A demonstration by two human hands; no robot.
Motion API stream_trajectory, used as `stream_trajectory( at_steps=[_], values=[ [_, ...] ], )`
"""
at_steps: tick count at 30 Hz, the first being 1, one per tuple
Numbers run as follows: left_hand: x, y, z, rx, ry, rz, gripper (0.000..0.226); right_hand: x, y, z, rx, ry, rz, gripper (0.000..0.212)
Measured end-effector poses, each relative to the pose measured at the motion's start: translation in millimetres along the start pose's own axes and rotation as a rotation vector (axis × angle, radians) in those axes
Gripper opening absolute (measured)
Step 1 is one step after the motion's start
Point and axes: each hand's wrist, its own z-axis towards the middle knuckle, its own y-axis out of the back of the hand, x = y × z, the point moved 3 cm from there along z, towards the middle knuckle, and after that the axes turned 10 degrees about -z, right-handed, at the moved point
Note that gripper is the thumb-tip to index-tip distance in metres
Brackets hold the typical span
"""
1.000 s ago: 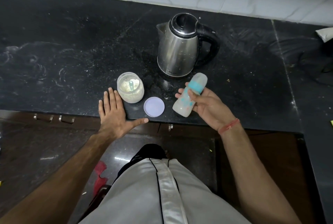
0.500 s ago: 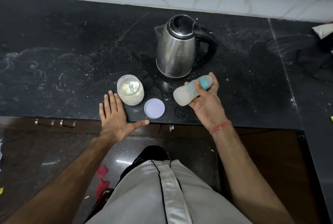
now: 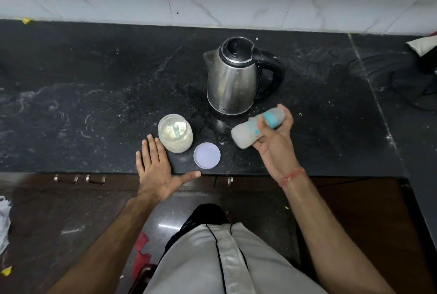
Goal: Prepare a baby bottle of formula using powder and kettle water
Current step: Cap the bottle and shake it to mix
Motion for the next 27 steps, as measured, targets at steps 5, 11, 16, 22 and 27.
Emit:
stream_trajectory(
  at_steps=[5, 11, 16, 22, 27],
  values=[
    [2, -1, 1, 0.012, 0.006, 0.014, 0.176, -3, 3, -2, -0.052, -0.012, 0.067, 0.070],
    [4, -3, 3, 0.007, 0.001, 0.017, 0.177, -5, 10, -4, 0.059, -0.092, 0.128, 0.076],
    [4, -3, 4, 0.006, 0.002, 0.015, 0.177, -13, 9, -9, -0.025, -0.113, 0.247, 0.068],
    [3, -3, 2, 0.014, 0.000, 0.034, 0.178, -13, 14, -14, 0.031, -0.192, 0.277, 0.044],
    [4, -3, 4, 0.002, 0.000, 0.026, 0.178, -13, 6, -19, 0.070, -0.224, 0.264, 0.037]
  ],
)
